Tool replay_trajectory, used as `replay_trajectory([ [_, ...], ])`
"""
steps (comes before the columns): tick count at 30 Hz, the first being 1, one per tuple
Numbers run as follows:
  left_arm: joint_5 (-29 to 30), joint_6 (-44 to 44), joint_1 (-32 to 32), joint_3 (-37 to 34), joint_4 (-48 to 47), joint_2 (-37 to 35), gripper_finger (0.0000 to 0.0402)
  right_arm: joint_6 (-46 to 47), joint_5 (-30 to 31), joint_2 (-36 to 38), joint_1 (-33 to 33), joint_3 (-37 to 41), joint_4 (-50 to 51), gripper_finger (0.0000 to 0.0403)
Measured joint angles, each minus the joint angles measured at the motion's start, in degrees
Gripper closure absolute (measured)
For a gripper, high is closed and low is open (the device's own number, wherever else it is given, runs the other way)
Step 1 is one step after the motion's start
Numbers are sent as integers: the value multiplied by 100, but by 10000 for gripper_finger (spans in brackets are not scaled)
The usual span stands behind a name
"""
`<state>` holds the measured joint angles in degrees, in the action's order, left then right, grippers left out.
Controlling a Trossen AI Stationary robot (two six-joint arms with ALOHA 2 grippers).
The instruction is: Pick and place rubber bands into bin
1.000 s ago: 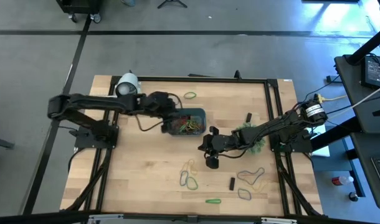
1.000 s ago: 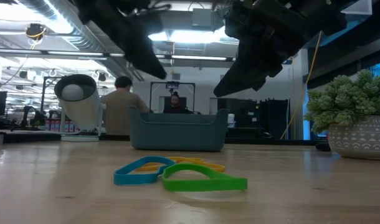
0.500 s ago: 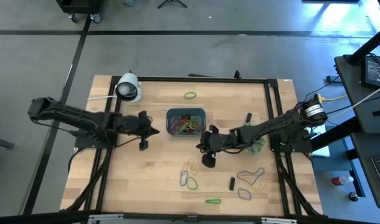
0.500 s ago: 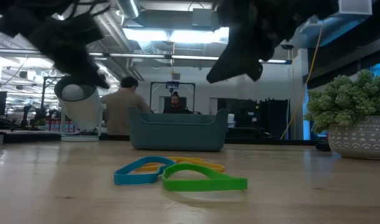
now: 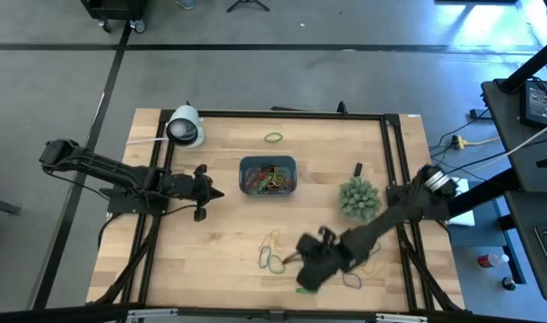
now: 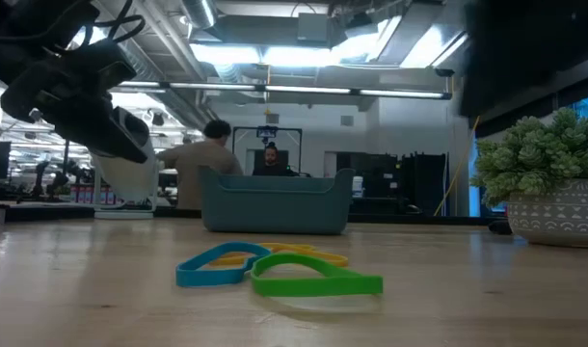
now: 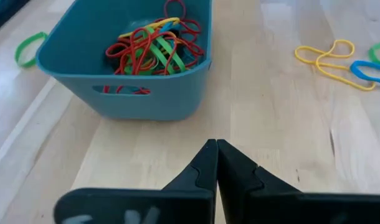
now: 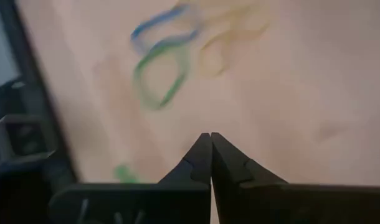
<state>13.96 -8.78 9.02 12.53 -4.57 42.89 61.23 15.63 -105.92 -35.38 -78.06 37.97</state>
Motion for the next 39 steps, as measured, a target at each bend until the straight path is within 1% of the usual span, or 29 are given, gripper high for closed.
replay_trajectory([
  [3, -5, 62, 0, 0, 8, 0, 400, 429, -158, -401, -390, -475, 231, 402],
  [6, -7, 193, 0, 0, 18, 0, 399, 473, -185, -798, -676, -965, 423, 402],
  [9, -7, 206, 0, 0, 14, 0, 400, 90, -191, -1177, -848, -1325, 436, 398],
  [11, -7, 212, 0, 0, 12, 2, 400, -272, -197, -1392, -892, -1501, 461, 391],
  [13, -5, 253, 0, 0, 21, 2, 399, -433, -194, -1555, -908, -1629, 453, 383],
  [20, -9, 254, 0, 0, 12, 4, 400, -146, -193, -1886, -767, -1679, 466, 344],
  [29, -9, 254, 0, 0, 10, 4, 399, -50, -226, -1928, -701, -1677, 434, 288],
  [34, -11, 254, 0, 0, 8, 4, 400, -155, -221, -1928, -699, -1677, 427, 276],
  [39, -11, 384, 0, 0, 8, 4, 399, -149, -222, -1928, -696, -1576, 282, 278],
])
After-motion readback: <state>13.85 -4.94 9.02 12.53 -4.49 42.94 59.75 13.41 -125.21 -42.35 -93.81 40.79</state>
